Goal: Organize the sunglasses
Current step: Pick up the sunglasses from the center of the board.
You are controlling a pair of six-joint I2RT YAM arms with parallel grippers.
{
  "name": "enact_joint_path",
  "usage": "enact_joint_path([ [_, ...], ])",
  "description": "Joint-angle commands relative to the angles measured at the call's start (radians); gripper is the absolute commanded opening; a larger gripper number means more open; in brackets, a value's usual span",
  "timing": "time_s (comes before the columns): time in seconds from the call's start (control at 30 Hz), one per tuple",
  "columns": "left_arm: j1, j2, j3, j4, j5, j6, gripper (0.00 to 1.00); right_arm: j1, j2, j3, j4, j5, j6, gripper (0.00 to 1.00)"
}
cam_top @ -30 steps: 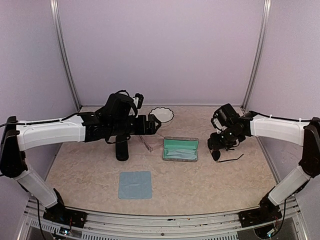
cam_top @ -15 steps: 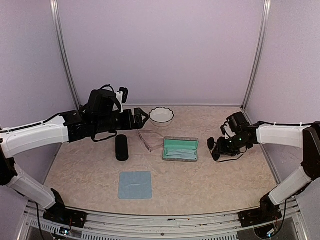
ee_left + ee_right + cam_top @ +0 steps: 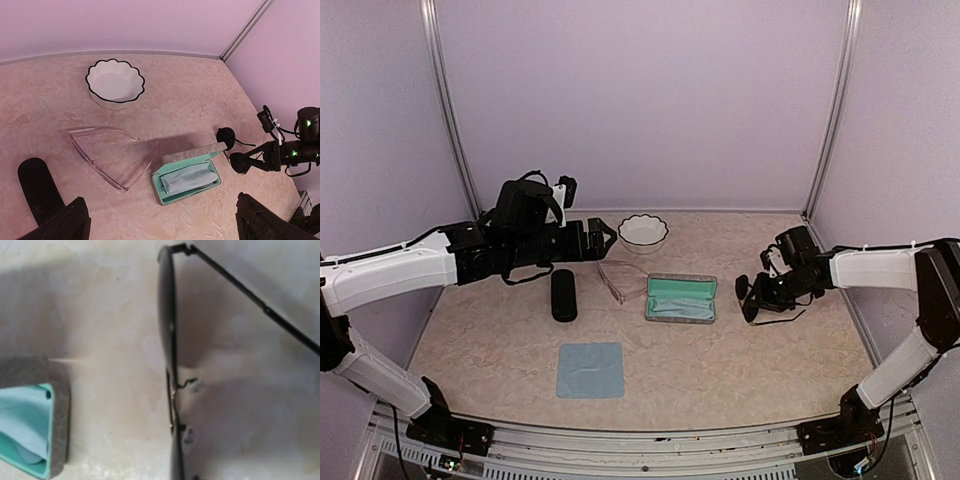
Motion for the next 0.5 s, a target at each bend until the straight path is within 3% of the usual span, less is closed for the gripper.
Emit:
enact_joint_path([
  [0.0, 0.006, -0.018, -0.012, -0.007, -0.006, 0.015, 0.99, -0.014, 0.017, -0.019, 0.027, -0.013, -0.006, 0.22],
  [0.2, 0.007, -0.014, -0.017, -0.005, -0.016, 0.021, 0.99, -0.014, 0.003, -0.015, 0.012, -0.012, -0.012, 0.00],
  [0.47, 0.007, -0.021, -0.019, 0.001, -0.040, 0.029, 0.99, -0.013, -0.077, 0.012, -0.013, -0.021, -0.069, 0.00],
])
